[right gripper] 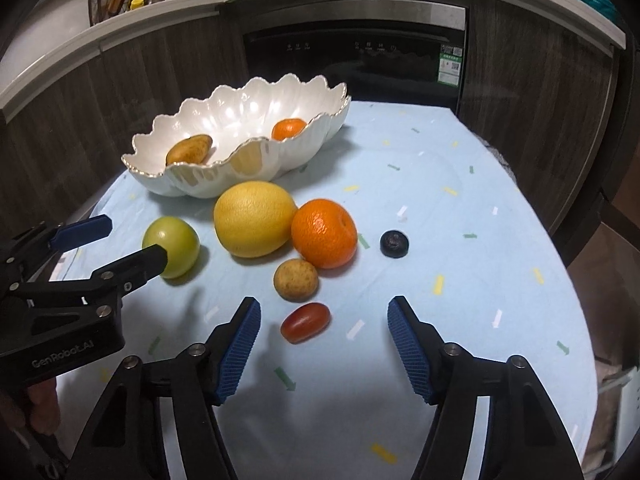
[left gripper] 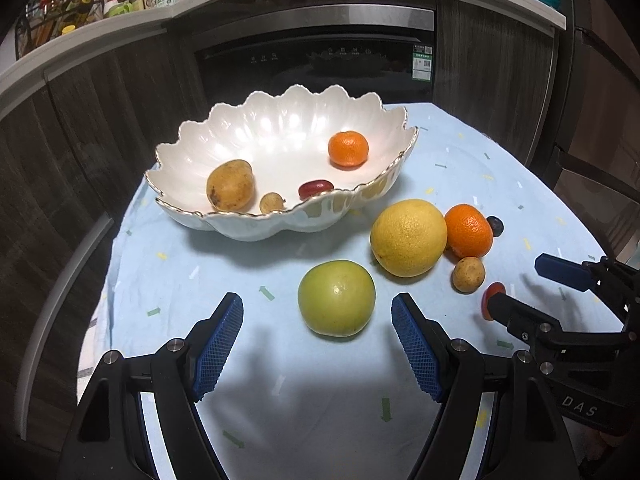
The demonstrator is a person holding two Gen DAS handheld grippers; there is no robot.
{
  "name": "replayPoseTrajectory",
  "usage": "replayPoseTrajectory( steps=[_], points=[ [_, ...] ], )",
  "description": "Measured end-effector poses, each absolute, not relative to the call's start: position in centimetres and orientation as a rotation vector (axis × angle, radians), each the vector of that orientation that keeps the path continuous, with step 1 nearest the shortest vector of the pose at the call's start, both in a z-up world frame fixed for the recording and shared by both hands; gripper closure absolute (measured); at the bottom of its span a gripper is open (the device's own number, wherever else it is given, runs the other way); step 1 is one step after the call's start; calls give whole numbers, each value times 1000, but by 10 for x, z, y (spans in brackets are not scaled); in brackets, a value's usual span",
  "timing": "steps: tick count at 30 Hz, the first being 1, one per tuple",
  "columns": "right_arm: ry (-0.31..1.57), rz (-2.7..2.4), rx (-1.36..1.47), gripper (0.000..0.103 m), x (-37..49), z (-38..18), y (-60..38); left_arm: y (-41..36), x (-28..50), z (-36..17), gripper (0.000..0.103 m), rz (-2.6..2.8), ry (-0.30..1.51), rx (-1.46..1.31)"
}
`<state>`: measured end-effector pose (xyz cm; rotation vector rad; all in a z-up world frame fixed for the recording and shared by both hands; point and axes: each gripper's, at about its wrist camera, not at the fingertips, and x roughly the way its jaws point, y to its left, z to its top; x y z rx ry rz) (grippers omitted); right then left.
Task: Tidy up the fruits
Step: 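Close the left gripper on the green apple while the right gripper grasps a red date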
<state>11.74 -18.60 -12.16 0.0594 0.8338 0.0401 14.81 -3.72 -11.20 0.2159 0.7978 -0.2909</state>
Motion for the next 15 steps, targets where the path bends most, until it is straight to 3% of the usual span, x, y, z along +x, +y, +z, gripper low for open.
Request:
replayPoseTrajectory(
  steps=[15],
  points=[
    [869,50,49,53,125,-135,-182,-42,165,-128,27,-308,845,201]
  ],
)
